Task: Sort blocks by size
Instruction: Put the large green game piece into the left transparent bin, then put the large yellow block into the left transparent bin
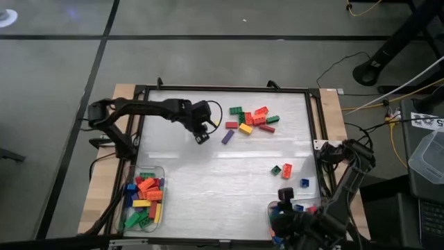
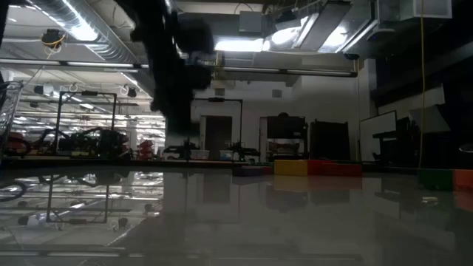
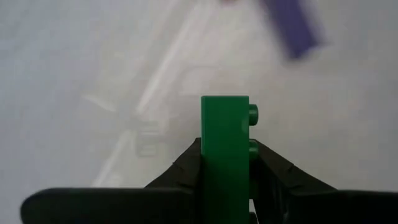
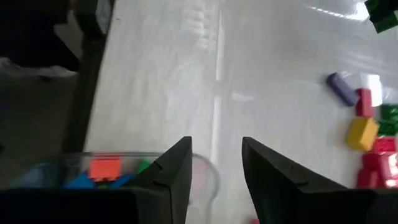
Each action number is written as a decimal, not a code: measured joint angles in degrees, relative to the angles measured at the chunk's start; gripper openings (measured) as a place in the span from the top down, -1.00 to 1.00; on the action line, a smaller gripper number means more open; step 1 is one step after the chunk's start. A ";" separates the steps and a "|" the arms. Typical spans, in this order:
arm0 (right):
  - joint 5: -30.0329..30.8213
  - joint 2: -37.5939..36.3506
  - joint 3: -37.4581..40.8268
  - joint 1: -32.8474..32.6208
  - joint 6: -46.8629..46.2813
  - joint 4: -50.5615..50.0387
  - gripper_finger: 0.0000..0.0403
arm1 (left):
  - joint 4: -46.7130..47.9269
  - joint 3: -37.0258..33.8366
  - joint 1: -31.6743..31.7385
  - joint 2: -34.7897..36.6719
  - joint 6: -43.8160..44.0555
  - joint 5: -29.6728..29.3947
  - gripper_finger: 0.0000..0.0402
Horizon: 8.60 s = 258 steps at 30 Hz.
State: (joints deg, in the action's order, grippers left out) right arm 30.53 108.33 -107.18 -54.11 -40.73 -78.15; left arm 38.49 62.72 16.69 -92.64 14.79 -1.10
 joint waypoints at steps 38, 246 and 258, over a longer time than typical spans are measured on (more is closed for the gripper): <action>-17.54 0.04 19.24 56.40 26.12 24.33 0.30 | 25.61 -9.02 -65.83 24.61 64.22 1.94 0.18; -47.61 1.27 36.89 49.09 41.05 90.04 0.31 | -14.94 -9.07 -43.42 17.79 25.31 -25.15 0.17; -48.07 1.20 36.89 49.16 40.99 96.13 0.31 | -15.20 -9.07 -40.67 17.75 23.97 -24.70 0.17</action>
State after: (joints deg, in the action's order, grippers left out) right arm -17.54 109.54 -70.28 -4.95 0.25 17.98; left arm 23.29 53.65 -23.99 -74.89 38.76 -25.80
